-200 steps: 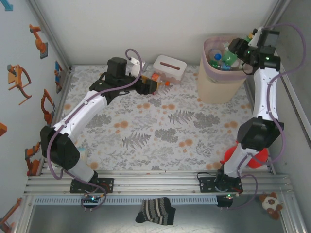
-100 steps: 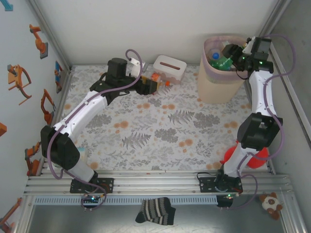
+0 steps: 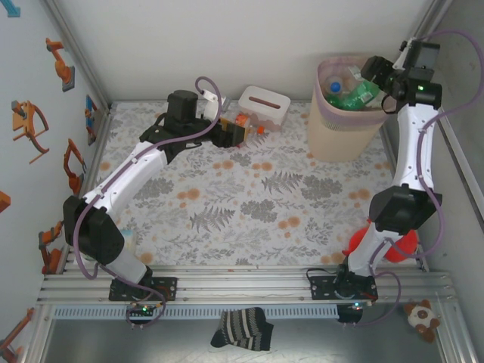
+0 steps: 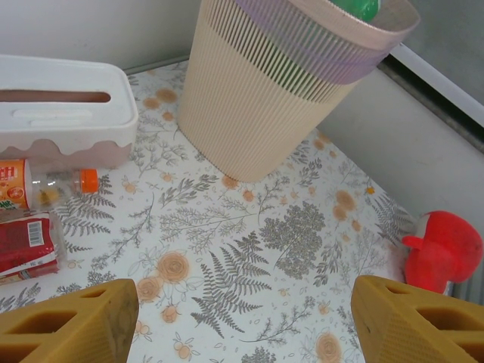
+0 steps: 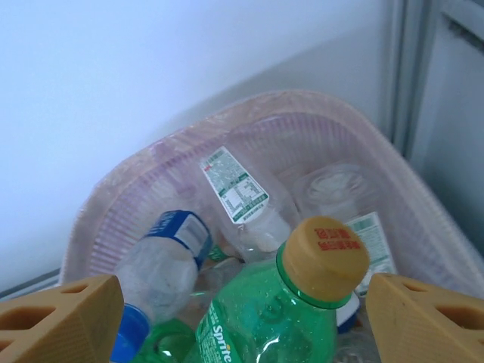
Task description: Put the plastic bottles in the bin
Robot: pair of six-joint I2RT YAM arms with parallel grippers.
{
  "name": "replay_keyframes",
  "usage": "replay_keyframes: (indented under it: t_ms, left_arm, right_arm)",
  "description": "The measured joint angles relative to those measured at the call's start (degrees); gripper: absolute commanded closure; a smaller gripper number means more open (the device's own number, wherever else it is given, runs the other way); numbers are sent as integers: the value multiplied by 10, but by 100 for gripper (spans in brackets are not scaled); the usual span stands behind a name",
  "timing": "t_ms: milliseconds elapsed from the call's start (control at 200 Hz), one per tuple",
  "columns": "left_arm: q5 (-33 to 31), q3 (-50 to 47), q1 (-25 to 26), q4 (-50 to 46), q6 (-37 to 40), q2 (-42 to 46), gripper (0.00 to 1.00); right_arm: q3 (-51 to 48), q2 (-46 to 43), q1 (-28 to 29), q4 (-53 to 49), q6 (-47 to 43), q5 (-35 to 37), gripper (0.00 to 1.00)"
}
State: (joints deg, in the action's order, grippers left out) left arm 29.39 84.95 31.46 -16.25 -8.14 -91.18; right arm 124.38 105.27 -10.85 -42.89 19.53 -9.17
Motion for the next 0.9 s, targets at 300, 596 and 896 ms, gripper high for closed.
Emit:
replay_keyframes:
  t_ms: [300, 596, 896]
  left_arm:
    - [0, 0, 0, 0, -2, 0, 26]
    - [0, 0, 0, 0, -2, 0, 26]
    - [0, 1, 0, 0, -4, -6, 27]
  right_arm:
    - [25, 15, 0, -27, -40, -9, 51]
    - [30, 76, 0, -50, -46, -68, 74]
    - [-57, 41, -7, 13, -45, -77, 77]
